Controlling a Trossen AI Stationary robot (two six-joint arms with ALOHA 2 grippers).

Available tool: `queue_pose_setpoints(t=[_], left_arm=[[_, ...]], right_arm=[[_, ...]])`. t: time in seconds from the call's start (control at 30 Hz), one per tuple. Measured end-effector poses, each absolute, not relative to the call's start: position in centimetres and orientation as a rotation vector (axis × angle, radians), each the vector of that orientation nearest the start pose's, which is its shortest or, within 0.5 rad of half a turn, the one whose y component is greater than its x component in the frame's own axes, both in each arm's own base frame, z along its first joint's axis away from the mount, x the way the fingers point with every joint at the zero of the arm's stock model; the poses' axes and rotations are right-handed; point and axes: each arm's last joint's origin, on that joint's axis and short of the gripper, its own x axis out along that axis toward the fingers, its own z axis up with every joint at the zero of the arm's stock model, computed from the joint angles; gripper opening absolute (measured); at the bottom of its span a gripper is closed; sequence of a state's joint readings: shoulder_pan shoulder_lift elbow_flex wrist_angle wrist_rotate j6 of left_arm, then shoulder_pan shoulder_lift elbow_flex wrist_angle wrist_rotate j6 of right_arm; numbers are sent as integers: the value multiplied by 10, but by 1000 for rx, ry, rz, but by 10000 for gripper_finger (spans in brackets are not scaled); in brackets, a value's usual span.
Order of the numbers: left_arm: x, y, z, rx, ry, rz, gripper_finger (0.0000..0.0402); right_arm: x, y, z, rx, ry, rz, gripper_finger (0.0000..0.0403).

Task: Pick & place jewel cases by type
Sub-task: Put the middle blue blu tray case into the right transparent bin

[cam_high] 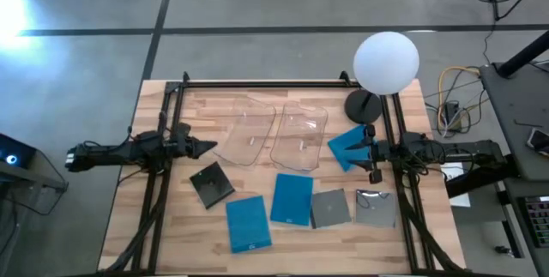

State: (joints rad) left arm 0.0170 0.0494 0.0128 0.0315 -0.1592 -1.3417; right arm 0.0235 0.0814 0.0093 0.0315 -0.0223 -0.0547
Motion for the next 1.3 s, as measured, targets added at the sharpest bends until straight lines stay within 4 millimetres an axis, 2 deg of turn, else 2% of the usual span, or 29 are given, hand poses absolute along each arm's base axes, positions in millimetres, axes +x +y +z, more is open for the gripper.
queue_pose_setpoints(t=[0.1,0.17,0.23,0.33,0.43,0.5,0.57,0.63,0.7,0.77,0.83,0.9,1.0,1.1,1.2,1.3], left_arm=[[98,12,170,-1330,-280,311,0],[95,18,171,-1329,-450,484,0],[91,23,173,-1336,-630,642,0],[88,24,176,-1450,-743,643,0],[91,21,178,-1423,-633,537,0],[95,17,177,-1391,-477,392,0],[99,10,176,-1427,-300,198,0],[102,3,176,-1451,-124,11,0],[104,-3,178,-1441,13,-84,0],[106,-8,182,-1365,93,-94,0],[108,-11,185,-1232,180,-67,0],[110,-13,186,-1192,268,-29,0],[114,-14,189,-1158,352,11,0],[120,-18,191,-1092,458,-66,0],[126,-23,186,-1088,593,-150,0],[134,-28,181,-1128,675,-152,0]], right_arm=[[102,2,169,81,-21,19,183],[101,1,181,338,-148,-13,181],[99,-2,192,522,-291,-67,180],[94,-6,206,655,-473,-117,182],[88,-6,221,701,-649,-61,186],[85,-6,230,812,-759,8,187],[87,-7,230,874,-765,13,187],[100,-5,219,922,-617,-9,187],[117,0,197,1131,-364,-5,187],[127,10,174,1458,-80,24,186],[132,21,159,1577,167,36,185],[135,32,149,1635,362,28,185],[140,49,144,1693,619,57,185],[143,62,138,1702,821,-19,185],[151,68,133,1715,900,-115,185],[161,70,133,1669,906,-146,185]])
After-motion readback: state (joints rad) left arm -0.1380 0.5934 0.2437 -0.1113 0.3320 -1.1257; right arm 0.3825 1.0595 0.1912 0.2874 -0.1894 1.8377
